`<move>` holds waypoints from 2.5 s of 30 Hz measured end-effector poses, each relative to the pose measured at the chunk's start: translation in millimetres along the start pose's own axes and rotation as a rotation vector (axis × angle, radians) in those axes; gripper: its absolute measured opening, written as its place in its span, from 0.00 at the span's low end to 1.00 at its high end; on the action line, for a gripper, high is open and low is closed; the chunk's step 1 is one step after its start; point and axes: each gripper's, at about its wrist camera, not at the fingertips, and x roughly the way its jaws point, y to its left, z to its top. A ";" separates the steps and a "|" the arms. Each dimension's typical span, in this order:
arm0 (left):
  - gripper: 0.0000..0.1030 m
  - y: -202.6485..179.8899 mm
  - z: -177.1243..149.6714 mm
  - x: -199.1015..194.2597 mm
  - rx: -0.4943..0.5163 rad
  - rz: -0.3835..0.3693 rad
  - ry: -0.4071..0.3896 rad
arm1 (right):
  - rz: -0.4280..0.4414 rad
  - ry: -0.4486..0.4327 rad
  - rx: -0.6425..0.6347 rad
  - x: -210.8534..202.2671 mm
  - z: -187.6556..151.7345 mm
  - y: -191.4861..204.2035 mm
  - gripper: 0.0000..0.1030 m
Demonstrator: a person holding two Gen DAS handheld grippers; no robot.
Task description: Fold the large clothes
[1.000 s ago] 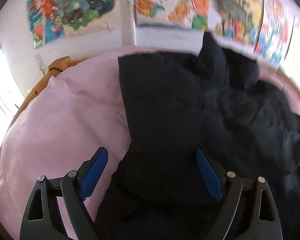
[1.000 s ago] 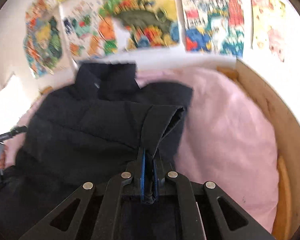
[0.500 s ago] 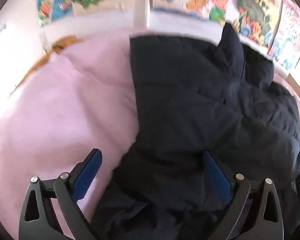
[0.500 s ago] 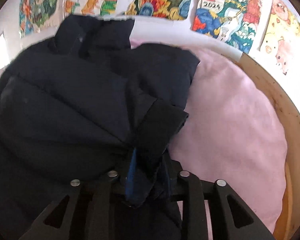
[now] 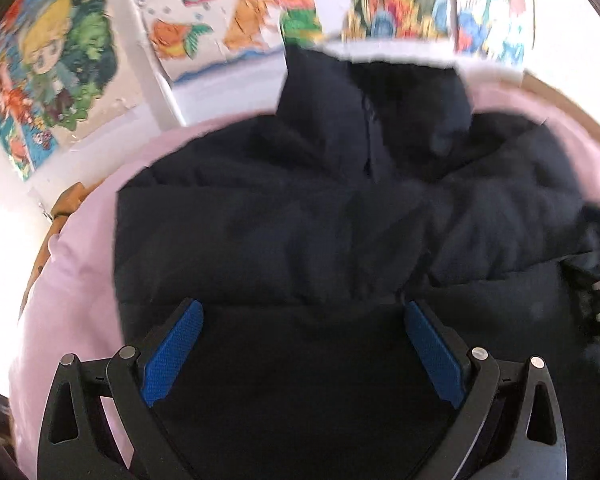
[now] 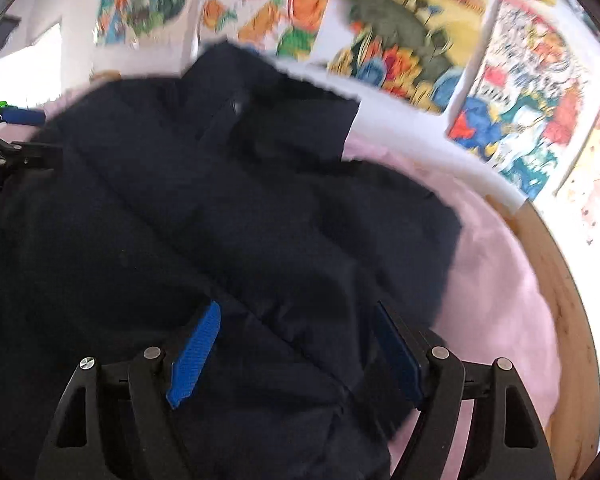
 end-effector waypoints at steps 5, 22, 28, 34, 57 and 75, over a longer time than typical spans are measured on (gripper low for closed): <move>0.99 -0.8 -2.3 32.4 0.004 0.014 -0.011 | 0.021 0.025 0.048 28.3 -2.3 -11.6 0.83; 0.99 36.7 45.1 -0.2 0.045 -0.119 -0.189 | 0.202 -0.128 0.176 13.8 49.3 -65.7 0.88; 0.99 60.4 99.9 12.7 -0.164 -0.104 -0.280 | 0.252 -0.134 0.296 52.6 114.8 -84.8 0.88; 0.99 80.6 137.4 31.2 -0.272 -0.175 -0.317 | 0.326 -0.174 0.454 92.5 148.8 -103.5 0.88; 0.05 75.1 115.6 -25.9 -0.198 -0.307 -0.480 | 0.340 -0.364 0.487 62.2 135.1 -94.2 0.09; 0.04 36.5 -13.6 -45.6 -0.006 -0.297 -0.410 | 0.168 -0.373 -0.014 -13.7 32.4 -2.8 0.07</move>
